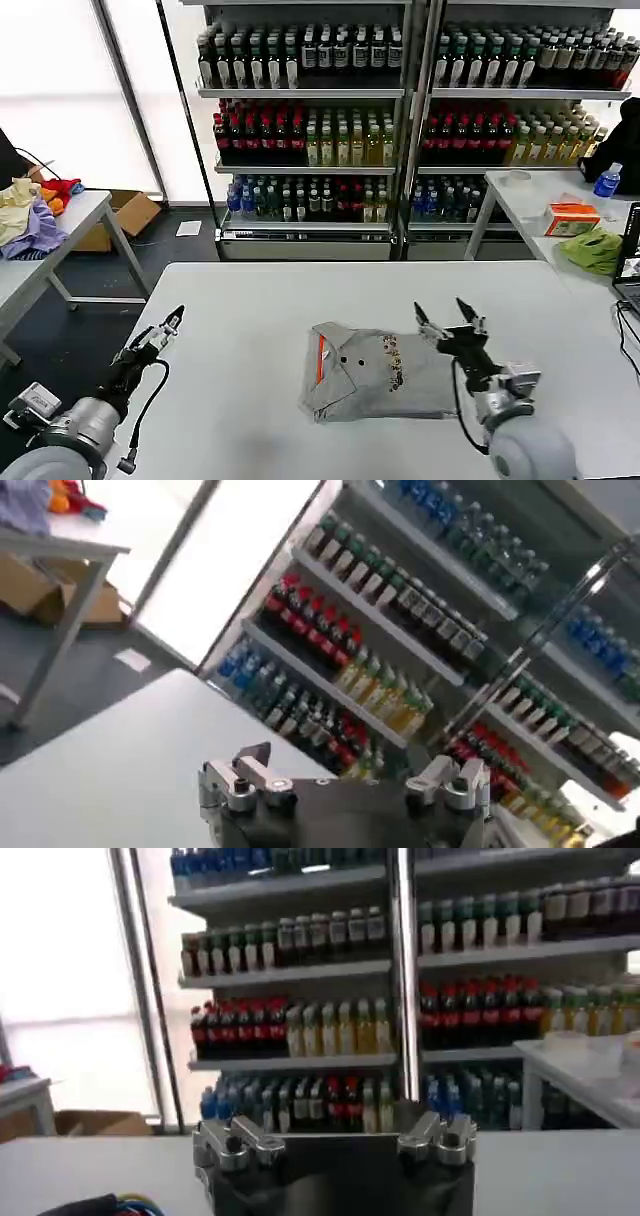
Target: Fold and organize the clothes.
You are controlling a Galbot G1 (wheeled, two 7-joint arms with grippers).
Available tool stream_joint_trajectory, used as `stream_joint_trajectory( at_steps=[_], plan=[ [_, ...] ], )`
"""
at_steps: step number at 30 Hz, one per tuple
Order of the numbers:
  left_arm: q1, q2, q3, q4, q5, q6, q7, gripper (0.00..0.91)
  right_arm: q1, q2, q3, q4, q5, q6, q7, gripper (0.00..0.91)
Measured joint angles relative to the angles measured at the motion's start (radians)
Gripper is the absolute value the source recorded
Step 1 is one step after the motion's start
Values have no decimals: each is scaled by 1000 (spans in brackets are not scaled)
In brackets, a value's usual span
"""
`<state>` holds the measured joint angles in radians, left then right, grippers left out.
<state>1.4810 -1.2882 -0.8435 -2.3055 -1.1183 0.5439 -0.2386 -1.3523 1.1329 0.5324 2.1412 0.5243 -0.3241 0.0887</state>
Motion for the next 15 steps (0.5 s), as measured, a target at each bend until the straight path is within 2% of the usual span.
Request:
stream_joint_trajectory(
  at_steps=[8,15],
  plan=[
    [43,0,23,1,172,-64,76,907,-152,-1,221,9,54,86,-131,907],
    [69,7,33,31,338,-147,146,907,-234,18,329,-17,50,137,-209,907]
  ],
)
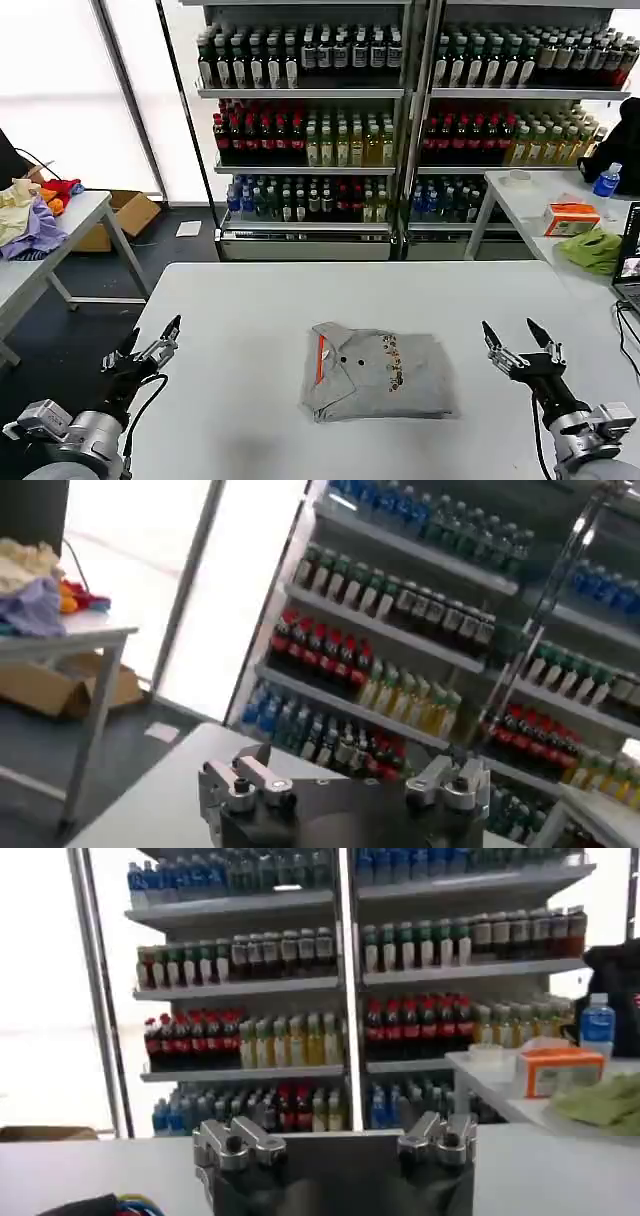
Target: Fold and organize the clothes.
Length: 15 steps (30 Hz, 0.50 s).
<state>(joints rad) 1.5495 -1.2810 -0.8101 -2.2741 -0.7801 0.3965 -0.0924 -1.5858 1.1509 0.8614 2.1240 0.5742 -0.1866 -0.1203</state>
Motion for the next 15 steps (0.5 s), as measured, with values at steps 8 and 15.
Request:
stream_joint_trajectory(
  at_steps=[8,15],
  plan=[
    [3,27,10,13,105,-63,74,907,-39,30,64,-12,-10,27,-43,907],
    [22,20,-1,11,172,-106,159,907,-55,63,92,-11,-4,53,-73,907]
  ],
)
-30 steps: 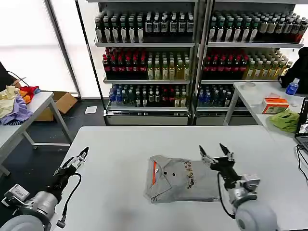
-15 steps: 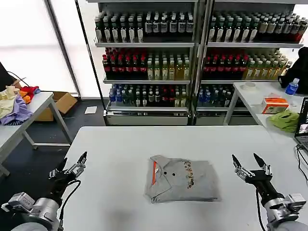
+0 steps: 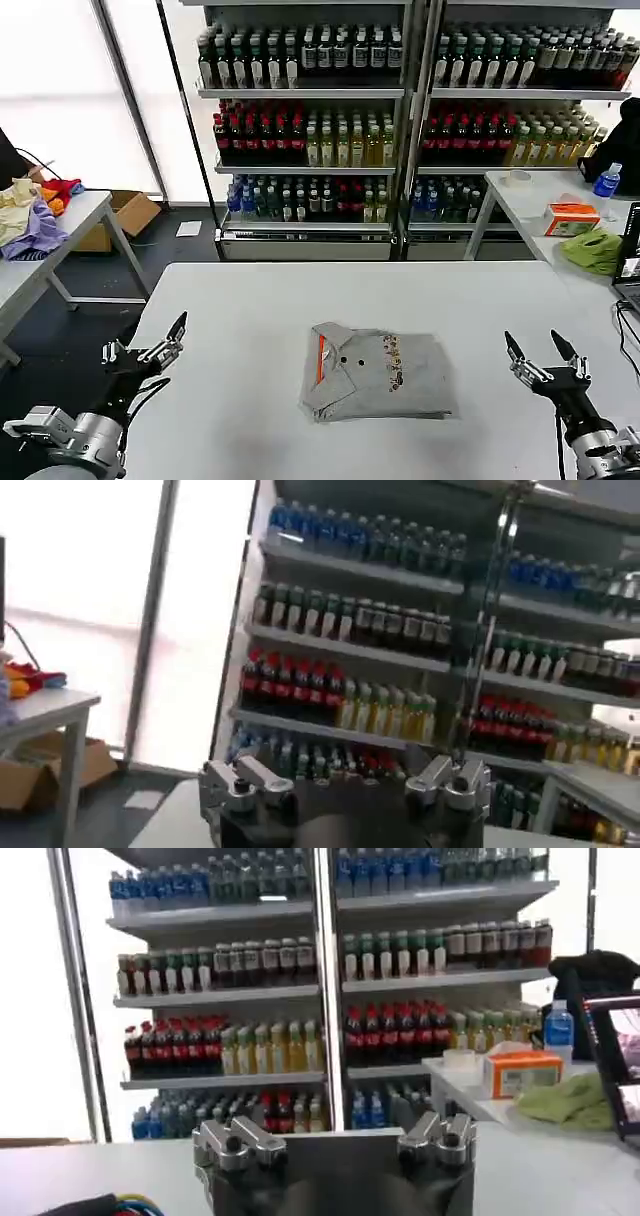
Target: Fold and organize the clothes.
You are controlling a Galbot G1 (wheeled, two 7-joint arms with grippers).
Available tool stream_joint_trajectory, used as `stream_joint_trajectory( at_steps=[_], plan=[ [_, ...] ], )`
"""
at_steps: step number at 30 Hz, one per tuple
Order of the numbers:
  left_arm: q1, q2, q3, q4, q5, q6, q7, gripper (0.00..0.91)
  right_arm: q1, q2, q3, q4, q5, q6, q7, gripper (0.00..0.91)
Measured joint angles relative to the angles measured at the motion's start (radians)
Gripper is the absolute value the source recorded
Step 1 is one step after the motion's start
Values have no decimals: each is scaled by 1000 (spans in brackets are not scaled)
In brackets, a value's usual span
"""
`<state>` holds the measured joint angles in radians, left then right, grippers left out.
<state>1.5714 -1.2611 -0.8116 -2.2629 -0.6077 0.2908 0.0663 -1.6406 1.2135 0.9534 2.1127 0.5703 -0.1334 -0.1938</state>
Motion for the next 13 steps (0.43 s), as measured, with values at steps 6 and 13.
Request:
stream_joint_trajectory(
  at_steps=[6,13],
  plan=[
    [10,-14,-31,2,50,-37,80,907,-4,18,28,-1,-8,6,-22,907],
    [30,-34,-58,-3,114,-70,163,907,-7,33,30,0,-8,19,-45,907]
  ],
)
